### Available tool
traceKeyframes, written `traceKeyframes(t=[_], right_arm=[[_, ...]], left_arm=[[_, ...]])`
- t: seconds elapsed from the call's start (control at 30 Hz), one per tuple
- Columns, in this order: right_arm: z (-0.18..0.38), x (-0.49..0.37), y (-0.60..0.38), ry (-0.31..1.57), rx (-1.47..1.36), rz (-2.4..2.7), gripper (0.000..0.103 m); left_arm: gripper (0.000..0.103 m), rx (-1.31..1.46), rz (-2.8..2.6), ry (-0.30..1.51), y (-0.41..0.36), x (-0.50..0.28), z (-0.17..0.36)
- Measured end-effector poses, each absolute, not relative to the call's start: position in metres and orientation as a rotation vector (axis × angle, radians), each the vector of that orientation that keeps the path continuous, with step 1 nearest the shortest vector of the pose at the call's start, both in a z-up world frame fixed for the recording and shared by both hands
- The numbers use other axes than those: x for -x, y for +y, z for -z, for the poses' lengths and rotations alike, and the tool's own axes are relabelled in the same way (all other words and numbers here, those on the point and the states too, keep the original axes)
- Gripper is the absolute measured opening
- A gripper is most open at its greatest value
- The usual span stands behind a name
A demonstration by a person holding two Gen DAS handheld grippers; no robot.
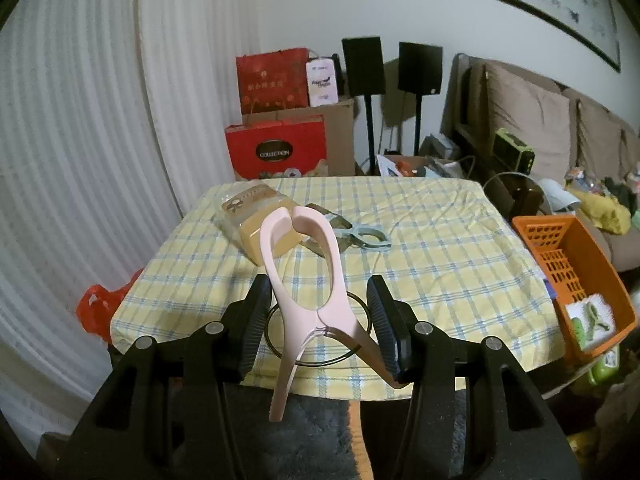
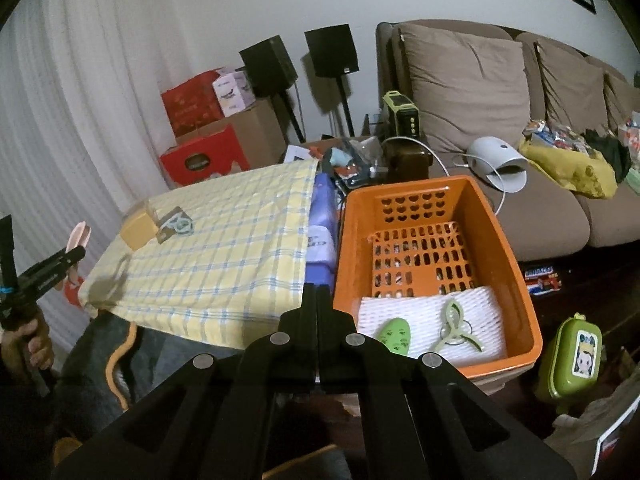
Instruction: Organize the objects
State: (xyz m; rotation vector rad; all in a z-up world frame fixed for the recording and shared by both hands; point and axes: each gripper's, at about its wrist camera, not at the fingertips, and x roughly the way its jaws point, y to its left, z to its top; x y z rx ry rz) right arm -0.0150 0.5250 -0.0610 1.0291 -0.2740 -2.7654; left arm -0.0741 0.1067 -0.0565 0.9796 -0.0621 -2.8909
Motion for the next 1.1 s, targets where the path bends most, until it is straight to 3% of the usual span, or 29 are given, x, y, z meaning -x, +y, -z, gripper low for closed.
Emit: traceKeyframes(t=[0.6,0.9,1.1], right_arm=[[0.114,0.034,0.567,-0.465,-1.167,2.643,0.0],[0.127,0.036,0.555,-0.438,-1.164,2.537,0.001],[0.138,0.037,0.514,-0.298,-1.164,2.401,0.001]], left_arm=[[0.046,-1.105,2.783,-0.107,0.101,0.122,0.09],[0.046,-1.136,2.772,-0.131,0.101,0.131,0.106],[0.046,-1.163,2.751,-0.111,0.093,0.133,0.108]])
